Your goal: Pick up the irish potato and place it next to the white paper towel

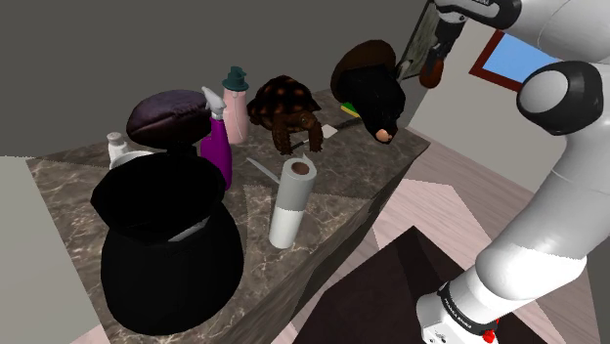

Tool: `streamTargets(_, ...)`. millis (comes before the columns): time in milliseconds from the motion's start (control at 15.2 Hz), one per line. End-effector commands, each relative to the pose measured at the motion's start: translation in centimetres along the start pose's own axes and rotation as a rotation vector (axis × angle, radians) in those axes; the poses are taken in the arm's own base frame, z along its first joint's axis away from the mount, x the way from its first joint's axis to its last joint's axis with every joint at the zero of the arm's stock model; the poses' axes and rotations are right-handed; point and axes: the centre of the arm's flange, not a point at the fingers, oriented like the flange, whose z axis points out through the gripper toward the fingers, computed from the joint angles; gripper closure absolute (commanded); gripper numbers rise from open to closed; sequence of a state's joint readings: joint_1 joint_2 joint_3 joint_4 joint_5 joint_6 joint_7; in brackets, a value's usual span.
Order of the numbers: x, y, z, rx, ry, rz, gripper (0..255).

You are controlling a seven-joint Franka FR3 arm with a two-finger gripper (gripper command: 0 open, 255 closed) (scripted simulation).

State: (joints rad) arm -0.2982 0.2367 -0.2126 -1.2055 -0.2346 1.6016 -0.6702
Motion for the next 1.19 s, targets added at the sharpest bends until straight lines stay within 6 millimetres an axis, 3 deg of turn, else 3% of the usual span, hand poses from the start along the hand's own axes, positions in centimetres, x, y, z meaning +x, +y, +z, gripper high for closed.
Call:
streamTargets(0, 0.0, 0.3, -1.0, 0.0, 0.0, 0.0, 255)
streamTargets(132, -0.1, 0.6, -1.9, 0.0, 0.0, 0.0, 255)
streamTargets(1122, 0.6, -18.1, -8.3, 0.0, 0.0, 0.0, 255)
